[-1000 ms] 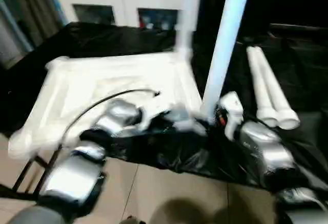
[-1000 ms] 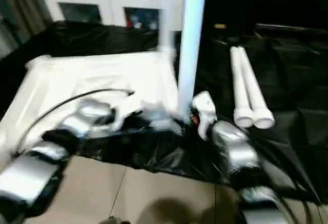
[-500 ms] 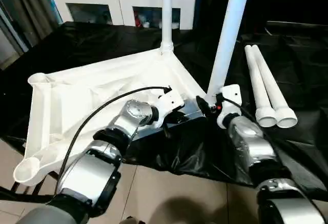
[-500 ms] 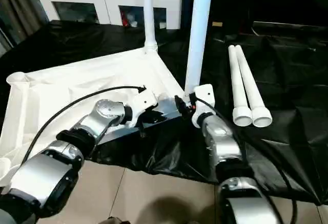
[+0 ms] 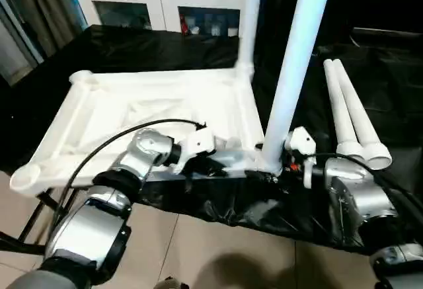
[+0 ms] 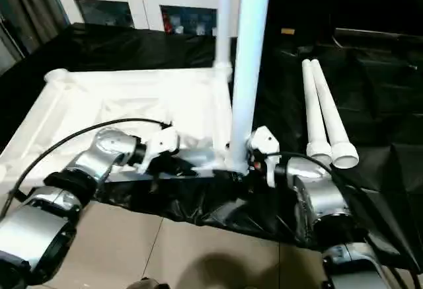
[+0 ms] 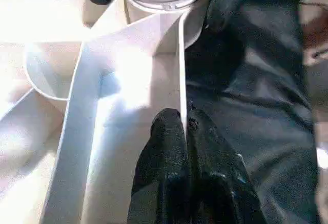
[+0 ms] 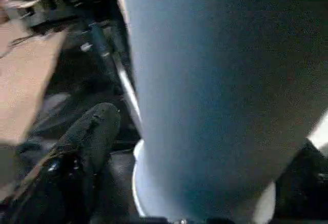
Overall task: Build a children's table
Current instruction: Rotate leg to tighten
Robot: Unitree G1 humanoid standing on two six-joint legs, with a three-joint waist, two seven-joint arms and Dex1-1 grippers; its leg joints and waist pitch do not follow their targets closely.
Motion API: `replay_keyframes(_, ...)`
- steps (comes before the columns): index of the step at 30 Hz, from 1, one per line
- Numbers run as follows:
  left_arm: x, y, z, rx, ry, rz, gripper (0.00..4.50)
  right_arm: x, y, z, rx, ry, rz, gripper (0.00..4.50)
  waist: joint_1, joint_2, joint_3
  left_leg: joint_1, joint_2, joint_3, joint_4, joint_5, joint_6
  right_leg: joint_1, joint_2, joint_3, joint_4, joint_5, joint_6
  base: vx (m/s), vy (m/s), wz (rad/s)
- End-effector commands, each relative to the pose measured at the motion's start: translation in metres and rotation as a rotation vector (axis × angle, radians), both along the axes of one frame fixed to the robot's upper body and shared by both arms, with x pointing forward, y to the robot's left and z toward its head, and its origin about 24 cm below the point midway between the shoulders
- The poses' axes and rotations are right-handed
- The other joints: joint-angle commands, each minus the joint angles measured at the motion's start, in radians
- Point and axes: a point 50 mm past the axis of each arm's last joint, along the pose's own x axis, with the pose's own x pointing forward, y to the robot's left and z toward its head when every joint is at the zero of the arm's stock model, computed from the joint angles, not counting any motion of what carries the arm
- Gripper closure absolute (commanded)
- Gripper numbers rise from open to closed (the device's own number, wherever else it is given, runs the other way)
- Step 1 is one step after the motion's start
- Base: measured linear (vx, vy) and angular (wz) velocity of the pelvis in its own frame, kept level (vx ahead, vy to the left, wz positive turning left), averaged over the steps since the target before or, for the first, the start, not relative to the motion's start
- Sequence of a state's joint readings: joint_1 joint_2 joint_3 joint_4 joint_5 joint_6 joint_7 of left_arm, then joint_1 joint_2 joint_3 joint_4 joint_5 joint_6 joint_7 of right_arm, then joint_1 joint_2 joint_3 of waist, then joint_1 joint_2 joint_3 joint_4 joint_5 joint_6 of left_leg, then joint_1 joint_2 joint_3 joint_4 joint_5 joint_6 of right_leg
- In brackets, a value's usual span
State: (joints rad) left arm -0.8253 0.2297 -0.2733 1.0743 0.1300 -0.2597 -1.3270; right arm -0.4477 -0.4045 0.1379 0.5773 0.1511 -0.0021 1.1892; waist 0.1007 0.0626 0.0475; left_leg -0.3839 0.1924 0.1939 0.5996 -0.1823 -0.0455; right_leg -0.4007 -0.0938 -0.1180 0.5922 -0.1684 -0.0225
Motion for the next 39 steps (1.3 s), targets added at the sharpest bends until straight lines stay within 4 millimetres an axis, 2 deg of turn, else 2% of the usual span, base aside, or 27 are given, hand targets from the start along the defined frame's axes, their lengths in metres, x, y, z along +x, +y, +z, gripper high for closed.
replay_keyframes(1, -0.007, -0.008, -0.002, 0.003, 0.019, -0.102, 4.50, -0.010, 0.010, -0.009, -0.025, 0.061, 0.100, 0.80, 0.003, -0.015, -0.068, 0.018, 0.053, -0.021, -0.068, -0.219, 0.113, 0.055, -0.078, 0.057, -0.075, -0.248, -0.220, 0.000, 0.000, 0.00)
replay_keyframes(4, -0.009, -0.006, -0.003, 0.017, 0.026, -0.118, 4.50, -0.012, 0.013, -0.010, -0.018, 0.069, 0.114, 1.12, 0.003, -0.017, -0.068, 0.017, 0.053, -0.023, -0.070, -0.218, 0.100, 0.054, -0.077, 0.058, -0.075, -0.261, -0.212, 0.000, 0.000, 0.00)
replay_keyframes(6, -0.009, -0.005, -0.004, 0.025, 0.021, -0.115, 4.50, -0.014, 0.015, -0.011, -0.013, 0.074, 0.118, 1.12, 0.004, -0.016, -0.068, 0.017, 0.053, -0.023, -0.070, -0.214, 0.100, 0.054, -0.077, 0.057, -0.074, -0.260, -0.212, 0.000, 0.000, 0.00)
replay_keyframes(7, -0.009, -0.004, -0.004, 0.028, 0.019, -0.112, 4.50, -0.014, 0.015, -0.011, -0.011, 0.076, 0.119, 1.36, 0.005, -0.015, -0.068, 0.017, 0.052, -0.023, -0.070, -0.213, 0.099, 0.053, -0.076, 0.057, -0.074, -0.259, -0.210, 0.000, 0.000, 0.00)
replay_keyframes(11, -0.005, -0.008, -0.004, 0.018, -0.004, -0.041, 4.50, -0.011, 0.019, -0.014, 0.015, 0.065, 0.021, 1.63, 0.005, -0.016, -0.069, 0.017, 0.053, -0.023, -0.070, -0.205, 0.097, 0.052, -0.077, 0.057, -0.074, -0.250, -0.210, 0.000, 0.000, 0.00)
replay_keyframes(12, 0.000, -0.013, -0.002, -0.005, -0.014, 0.027, 4.50, -0.004, 0.021, -0.017, 0.033, 0.043, -0.108, 1.63, 0.004, -0.016, -0.067, 0.017, 0.052, -0.023, -0.071, -0.214, 0.090, 0.051, -0.077, 0.057, -0.076, -0.269, -0.206, 0.000, 0.000, 0.00)
replay_keyframes(13, 0.001, -0.014, -0.002, -0.009, -0.016, 0.041, 4.50, -0.002, 0.022, -0.017, 0.035, 0.038, -0.135, 1.71, -0.001, -0.013, -0.063, 0.022, 0.053, -0.023, -0.075, -0.242, 0.070, 0.045, -0.077, 0.057, -0.081, -0.314, -0.201, 0.000, 0.000, 0.00)
replay_keyframes(14, 0.002, -0.016, -0.002, -0.014, -0.018, 0.061, 4.50, 0.000, 0.022, -0.018, 0.038, 0.031, -0.175, 1.73, -0.004, -0.017, -0.062, 0.025, 0.049, -0.024, -0.076, -0.264, 0.055, 0.047, -0.077, 0.055, -0.088, -0.371, -0.183, 0.000, 0.000, 0.00)
replay_keyframes(15, 0.006, -0.019, -0.001, -0.009, -0.037, 0.119, 4.50, 0.006, 0.024, -0.019, 0.038, 0.007, -0.280, 1.73, -0.005, -0.017, -0.061, 0.026, 0.047, -0.025, -0.076, -0.270, 0.050, 0.046, -0.078, 0.055, -0.090, -0.388, -0.178, 0.000, 0.000, 0.00)
replay_keyframes(16, 0.008, -0.020, 0.000, -0.007, -0.043, 0.135, 4.50, 0.008, 0.024, -0.019, 0.038, 0.002, -0.308, 1.76, -0.015, -0.016, -0.055, 0.030, 0.044, -0.027, -0.079, -0.304, 0.034, 0.043, -0.079, 0.053, -0.101, -0.459, -0.158, 0.000, 0.000, 0.00)
replay_keyframes(17, 0.011, -0.024, 0.001, -0.014, -0.051, 0.185, 4.50, 0.014, 0.025, -0.020, 0.051, -0.003, -0.414, 1.76, -0.017, -0.018, -0.055, 0.029, 0.043, -0.028, -0.079, -0.307, 0.033, 0.046, -0.079, 0.051, -0.103, -0.477, -0.148, 0.000, 0.000, 0.00)
replay_keyframes(18, 0.011, -0.024, 0.001, -0.014, -0.051, 0.185, 4.50, 0.014, 0.025, -0.020, 0.051, -0.003, -0.414, 1.77, -0.017, -0.018, -0.055, 0.029, 0.043, -0.028, -0.079, -0.307, 0.033, 0.046, -0.079, 0.051, -0.103, -0.477, -0.148, 0.000, 0.000, 0.00)
replay_keyframes(19, 0.019, -0.035, 0.005, -0.043, -0.069, 0.294, 4.50, 0.026, 0.027, -0.022, 0.072, 0.003, -0.623, 1.77, -0.025, -0.016, -0.053, 0.032, 0.041, -0.029, -0.078, -0.318, 0.021, 0.039, -0.079, 0.052, -0.108, -0.513, -0.133, 0.000, 0.000, 0.00)
replay_keyframes(20, 0.021, -0.039, 0.007, -0.050, -0.075, 0.319, 4.50, 0.030, 0.028, -0.023, 0.070, 0.001, -0.677, 1.77, -0.029, -0.011, -0.052, 0.037, 0.039, -0.033, -0.079, -0.340, 0.009, 0.038, -0.079, 0.047, -0.114, -0.544, -0.126, 0.000, 0.000, 0.00)
replay_keyframes(21, 0.022, -0.043, 0.008, -0.055, -0.089, 0.344, 4.50, 0.033, 0.031, -0.023, 0.070, -0.001, -0.730, 1.78, -0.033, -0.014, -0.053, 0.036, 0.038, -0.033, -0.080, -0.342, 0.008, 0.041, -0.078, 0.045, -0.115, -0.546, -0.119, 0.000, 0.000, 0.00)
replay_keyframes(22, 0.023, -0.046, 0.008, -0.057, -0.096, 0.357, 4.50, 0.035, 0.033, -0.023, 0.070, -0.003, -0.756, 1.78, -0.035, -0.014, -0.054, 0.033, 0.039, -0.035, -0.081, -0.337, 0.007, 0.043, -0.079, 0.046, -0.113, -0.532, -0.118, 0.000, 0.000, 0.00)
replay_keyframes(23, 0.024, -0.053, 0.009, -0.060, -0.118, 0.389, 4.50, 0.039, 0.038, -0.023, 0.076, 0.000, -0.831, 1.78, -0.037, -0.014, -0.057, 0.033, 0.038, -0.031, -0.081, -0.320, 0.020, 0.043, -0.077, 0.048, -0.115, -0.486, -0.125, 0.000, 0.000, 0.00)
replay_keyframes(24, 0.024, -0.054, 0.009, -0.061, -0.121, 0.394, 4.50, 0.040, 0.040, -0.023, 0.079, 0.003, -0.845, 1.78, -0.038, -0.009, -0.058, 0.033, 0.039, -0.031, -0.081, -0.311, 0.021, 0.042, -0.077, 0.050, -0.112, -0.461, -0.133, 0.000, 0.000, 0.00)
replay_keyframes(25, 0.024, -0.057, 0.009, -0.062, -0.127, 0.405, 4.50, 0.042, 0.042, -0.023, 0.085, 0.010, -0.875, 1.78, -0.042, -0.011, -0.059, 0.029, 0.040, -0.031, -0.084, -0.299, 0.028, 0.046, -0.075, 0.051, -0.108, -0.415, -0.147, 0.000, 0.000, 0.00)
replay_keyframes(26, 0.024, -0.060, 0.009, -0.057, -0.143, 0.405, 4.50, 0.044, 0.047, -0.022, 0.091, 0.004, -0.885, 1.78, -0.040, -0.007, -0.061, 0.031, 0.040, -0.029, -0.082, -0.293, 0.034, 0.045, -0.074, 0.053, -0.104, -0.375, -0.160, 0.000, 0.000, 0.00)
replay_keyframes(27, 0.023, -0.062, 0.008, -0.053, -0.155, 0.396, 4.50, 0.045, 0.052, -0.019, 0.101, -0.020, -0.865, 1.78, -0.041, -0.009, -0.062, 0.029, 0.040, -0.028, -0.081, -0.288, 0.037, 0.046, -0.074, 0.054, -0.102, -0.354, -0.166, 0.000, 0.000, 0.00)
replay_keyframes(28, 0.022, -0.063, 0.007, -0.049, -0.163, 0.390, 4.50, 0.045, 0.055, -0.017, 0.106, -0.040, -0.849, 1.43, -0.042, -0.010, -0.064, 0.023, 0.040, -0.028, -0.081, -0.272, 0.044, 0.051, -0.075, 0.054, -0.095, -0.315, -0.179, 0.000, 0.000, 0.00)
replay_keyframes(29, 0.021, -0.064, 0.006, -0.044, -0.170, 0.374, 4.50, 0.046, 0.058, -0.015, 0.125, -0.050, -0.838, 1.43, -0.039, -0.009, -0.066, 0.025, 0.040, -0.025, -0.078, -0.260, 0.054, 0.050, -0.075, 0.055, -0.094, -0.288, -0.188, 0.000, 0.000, 0.00)
replay_keyframes(30, 0.019, -0.063, 0.005, -0.041, -0.170, 0.356, 4.50, 0.046, 0.058, -0.013, 0.149, -0.047, -0.826, 1.22, -0.040, -0.010, -0.066, 0.024, 0.039, -0.025, -0.078, -0.254, 0.059, 0.052, -0.075, 0.055, -0.091, -0.277, -0.192, 0.000, 0.000, 0.00)
replay_keyframes(33, 0.017, -0.059, 0.003, -0.039, -0.167, 0.317, 4.50, 0.045, 0.055, -0.011, 0.187, -0.039, -0.780, 0.99, -0.038, -0.013, -0.070, 0.016, 0.040, -0.025, -0.075, -0.211, 0.089, 0.061, -0.075, 0.055, -0.081, -0.217, -0.204, 0.000, 0.000, 0.00)
replay_keyframes(34, 0.017, -0.057, 0.003, -0.036, -0.166, 0.308, 4.50, 0.045, 0.053, -0.010, 0.191, -0.043, -0.759, 0.73, -0.037, -0.010, -0.070, 0.017, 0.041, -0.024, -0.075, -0.205, 0.098, 0.059, -0.074, 0.054, -0.080, -0.203, -0.211, 0.000, 0.000, 0.00)
replay_keyframes(39, 0.011, -0.043, -0.001, -0.022, -0.146, 0.204, 4.50, 0.038, 0.038, -0.012, 0.140, -0.053, -0.592, 0.53, -0.034, -0.010, -0.068, 0.014, 0.043, -0.021, -0.073, -0.208, 0.109, 0.062, -0.073, 0.052, -0.079, -0.208, -0.219, 0.000, 0.000, 0.00)
